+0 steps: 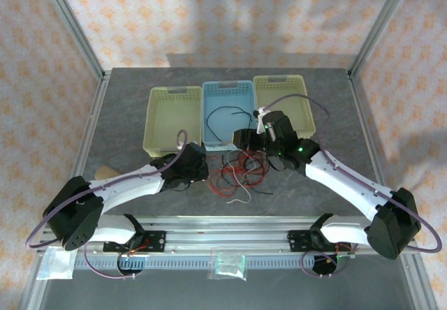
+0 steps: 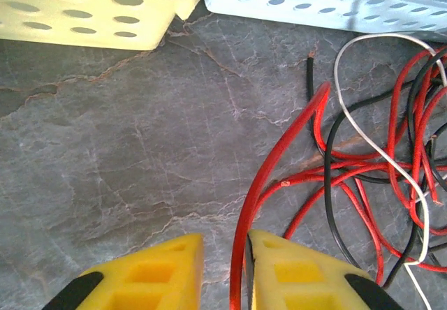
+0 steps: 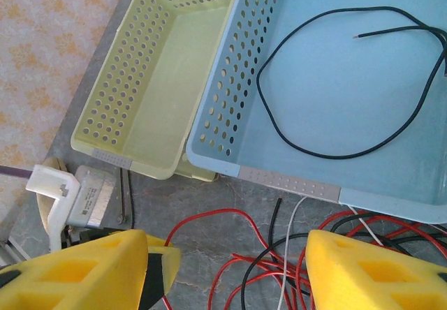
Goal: Untangle the cables
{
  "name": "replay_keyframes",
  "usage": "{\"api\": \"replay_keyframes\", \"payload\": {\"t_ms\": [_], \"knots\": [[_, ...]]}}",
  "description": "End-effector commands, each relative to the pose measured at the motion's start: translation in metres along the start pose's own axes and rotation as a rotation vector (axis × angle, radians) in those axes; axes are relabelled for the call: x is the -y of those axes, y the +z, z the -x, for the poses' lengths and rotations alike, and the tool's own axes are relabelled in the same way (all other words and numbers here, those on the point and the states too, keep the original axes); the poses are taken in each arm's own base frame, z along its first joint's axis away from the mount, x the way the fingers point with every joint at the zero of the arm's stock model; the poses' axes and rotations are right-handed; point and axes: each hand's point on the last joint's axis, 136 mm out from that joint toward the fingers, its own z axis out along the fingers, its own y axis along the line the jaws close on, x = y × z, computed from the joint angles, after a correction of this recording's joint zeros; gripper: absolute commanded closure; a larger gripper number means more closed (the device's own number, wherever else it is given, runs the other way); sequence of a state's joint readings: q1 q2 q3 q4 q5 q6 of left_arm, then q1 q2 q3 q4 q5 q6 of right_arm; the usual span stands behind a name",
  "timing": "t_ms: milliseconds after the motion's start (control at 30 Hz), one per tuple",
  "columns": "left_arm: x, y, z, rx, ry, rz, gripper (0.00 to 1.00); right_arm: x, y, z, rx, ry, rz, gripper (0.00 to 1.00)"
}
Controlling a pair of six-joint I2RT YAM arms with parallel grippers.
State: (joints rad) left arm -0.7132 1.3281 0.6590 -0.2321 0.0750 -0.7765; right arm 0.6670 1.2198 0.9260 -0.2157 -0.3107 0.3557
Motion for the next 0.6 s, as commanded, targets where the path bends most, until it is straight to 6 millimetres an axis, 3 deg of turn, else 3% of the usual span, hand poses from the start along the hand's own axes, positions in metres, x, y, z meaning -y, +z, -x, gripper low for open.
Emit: {"api": "replay_keyframes", "payload": {"t_ms": [0,267,433,567], "knots": [[0.007,0.000,0.008,0.019,0.014,-0.022,0.80,-0.010,-0.009,0.018,0.066,-0.009,0.016,0.39],[0.016,-0.012,0.025,0.077,0.037,-0.031,0.94,-0.009,-0.009,0.024,0.097,-0.017,0.004,0.37],[0.025,-0.027,0.042,0.132,0.059,-0.039,1.00,-0.003,-0.012,0.034,0.166,-0.022,-0.027,0.30],[0.035,-0.042,0.055,0.181,0.086,-0.057,1.00,-0.005,-0.037,0.050,0.299,-0.026,-0.008,0.24]]}}
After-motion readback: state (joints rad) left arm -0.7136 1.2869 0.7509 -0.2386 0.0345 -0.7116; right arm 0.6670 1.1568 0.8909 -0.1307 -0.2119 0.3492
